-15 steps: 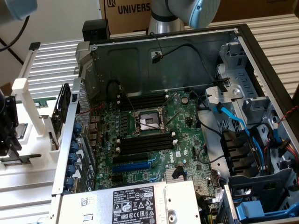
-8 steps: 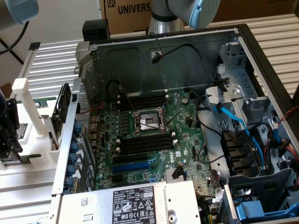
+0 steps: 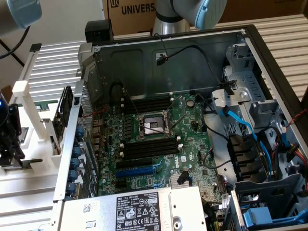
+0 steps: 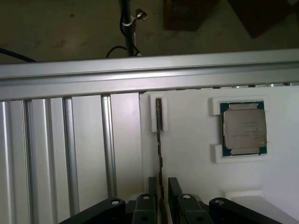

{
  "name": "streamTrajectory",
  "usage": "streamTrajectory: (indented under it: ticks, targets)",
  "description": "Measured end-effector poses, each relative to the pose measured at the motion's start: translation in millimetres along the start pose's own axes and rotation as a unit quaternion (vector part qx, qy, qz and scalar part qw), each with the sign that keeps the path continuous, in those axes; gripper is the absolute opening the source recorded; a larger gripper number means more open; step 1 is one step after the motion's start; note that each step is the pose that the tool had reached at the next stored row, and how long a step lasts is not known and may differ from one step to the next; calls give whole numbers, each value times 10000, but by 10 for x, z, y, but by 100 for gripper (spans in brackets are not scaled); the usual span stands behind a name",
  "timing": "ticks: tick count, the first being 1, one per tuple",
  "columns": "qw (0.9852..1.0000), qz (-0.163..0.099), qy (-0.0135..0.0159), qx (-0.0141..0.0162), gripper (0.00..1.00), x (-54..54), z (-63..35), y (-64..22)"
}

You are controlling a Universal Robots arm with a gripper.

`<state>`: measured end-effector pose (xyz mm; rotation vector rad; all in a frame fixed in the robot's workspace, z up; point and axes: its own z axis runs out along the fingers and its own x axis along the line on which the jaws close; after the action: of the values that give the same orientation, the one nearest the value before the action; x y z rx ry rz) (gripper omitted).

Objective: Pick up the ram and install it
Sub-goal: 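Pick up the ram and move it above insertion slot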

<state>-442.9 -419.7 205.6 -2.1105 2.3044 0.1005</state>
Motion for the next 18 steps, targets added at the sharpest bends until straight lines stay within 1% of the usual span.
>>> streamTrajectory:
  ticks: [4, 12, 18]
  targets:
    - [10000, -47, 1, 3, 24, -1, 23, -27]
    - [9999, -146, 5, -3, 24, 1, 74, -37]
    - [9999, -152, 5, -3, 24, 1, 76, -38]
